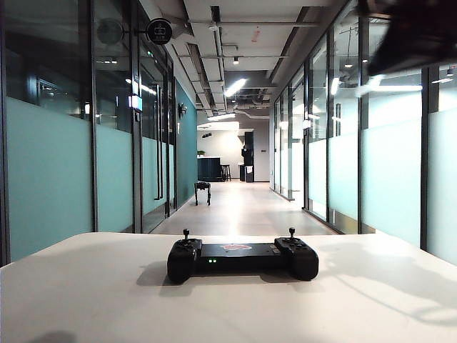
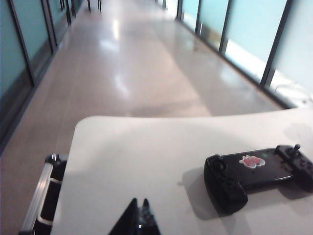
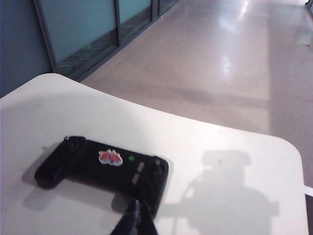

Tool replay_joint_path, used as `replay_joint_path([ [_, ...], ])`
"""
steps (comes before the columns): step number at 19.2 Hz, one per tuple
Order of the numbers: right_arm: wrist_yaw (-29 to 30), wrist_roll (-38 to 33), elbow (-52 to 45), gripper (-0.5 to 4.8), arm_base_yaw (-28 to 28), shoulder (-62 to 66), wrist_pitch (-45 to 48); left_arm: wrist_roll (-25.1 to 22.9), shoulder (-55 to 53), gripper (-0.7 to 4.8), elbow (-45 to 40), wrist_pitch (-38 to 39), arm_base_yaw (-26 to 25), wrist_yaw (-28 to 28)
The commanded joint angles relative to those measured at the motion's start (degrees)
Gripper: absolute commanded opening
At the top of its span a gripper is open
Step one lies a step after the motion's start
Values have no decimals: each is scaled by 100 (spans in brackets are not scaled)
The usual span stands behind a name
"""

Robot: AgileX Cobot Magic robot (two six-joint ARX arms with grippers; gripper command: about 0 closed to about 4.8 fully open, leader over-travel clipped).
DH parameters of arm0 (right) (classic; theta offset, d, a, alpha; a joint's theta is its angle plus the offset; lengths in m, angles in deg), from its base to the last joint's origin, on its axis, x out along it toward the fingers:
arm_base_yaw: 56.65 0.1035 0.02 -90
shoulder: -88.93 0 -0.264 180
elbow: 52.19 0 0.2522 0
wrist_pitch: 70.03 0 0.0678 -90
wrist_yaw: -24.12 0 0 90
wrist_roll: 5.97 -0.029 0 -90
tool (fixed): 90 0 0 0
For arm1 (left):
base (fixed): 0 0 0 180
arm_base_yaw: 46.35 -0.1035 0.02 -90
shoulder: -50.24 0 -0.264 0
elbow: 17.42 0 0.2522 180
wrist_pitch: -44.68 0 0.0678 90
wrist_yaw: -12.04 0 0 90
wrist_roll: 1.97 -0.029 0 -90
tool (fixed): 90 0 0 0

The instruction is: Push the left joystick on the remote control sitting on the white table forward to make the robot dog walk in a straight line until it approaches the door.

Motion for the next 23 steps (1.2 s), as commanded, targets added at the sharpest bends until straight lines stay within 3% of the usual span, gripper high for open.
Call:
replay_joint_path([
  [1, 133, 20, -380, -1, 7, -494, 66, -20, 933, -5, -350, 422, 0, 13],
  [4, 166, 101, -833, -1, 9, -1056, 57, -42, 1834, -5, -527, 1268, 2, 125],
  [6, 170, 101, -1126, -1, 2, -1401, 9, -61, 1770, -5, -542, 1569, 0, 144],
  [11, 531, 122, -1707, -1, 9, -2201, -254, -24, 1792, -5, -599, 1537, 2, 120],
  [23, 422, 125, -2179, -1, 7, -3781, -1554, -17, 1792, -5, -599, 1550, 4, 101],
])
